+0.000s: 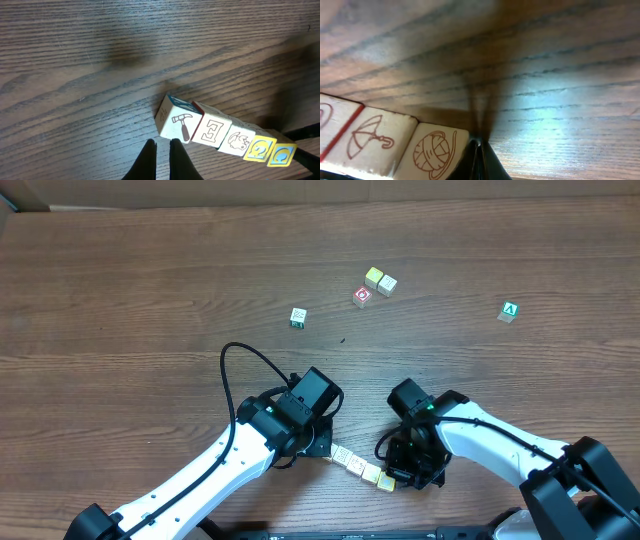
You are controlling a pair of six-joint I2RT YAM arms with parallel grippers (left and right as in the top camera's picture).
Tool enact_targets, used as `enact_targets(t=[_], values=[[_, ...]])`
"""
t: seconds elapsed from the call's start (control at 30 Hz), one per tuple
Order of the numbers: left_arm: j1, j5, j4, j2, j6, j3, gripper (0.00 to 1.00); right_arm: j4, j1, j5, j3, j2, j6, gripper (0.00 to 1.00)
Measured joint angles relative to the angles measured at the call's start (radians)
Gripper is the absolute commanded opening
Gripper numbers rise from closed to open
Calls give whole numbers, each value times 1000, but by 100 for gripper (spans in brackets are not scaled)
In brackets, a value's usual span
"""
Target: Flip 5 blocks
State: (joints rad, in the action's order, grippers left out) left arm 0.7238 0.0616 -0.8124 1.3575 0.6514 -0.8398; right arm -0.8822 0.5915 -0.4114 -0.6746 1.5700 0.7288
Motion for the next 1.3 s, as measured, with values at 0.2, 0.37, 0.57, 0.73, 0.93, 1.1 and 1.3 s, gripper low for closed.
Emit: enact_targets(t=[0.2,0.37,0.57,0.73,0.93,1.1,1.3], values=[[0,0,0,0,0,0,4,-2,-8,8,0,-7,3,4],[0,0,-1,0,0,0,4,-21,-22,65,0,-42,12,4],[0,0,-5,0,0,0,4,-76,-18,90,0,-63,8,4],[0,0,-5,0,0,0,4,-34,-16,131,0,-131,3,4],[0,1,-6,0,0,0,4,74,-21,137,0,-174,-35,4],[0,1,-6,0,0,0,4,121,-21,134,0,-174,-77,4],[0,9,-7,0,0,0,4,156,-21,130,0,-174,-106,4]])
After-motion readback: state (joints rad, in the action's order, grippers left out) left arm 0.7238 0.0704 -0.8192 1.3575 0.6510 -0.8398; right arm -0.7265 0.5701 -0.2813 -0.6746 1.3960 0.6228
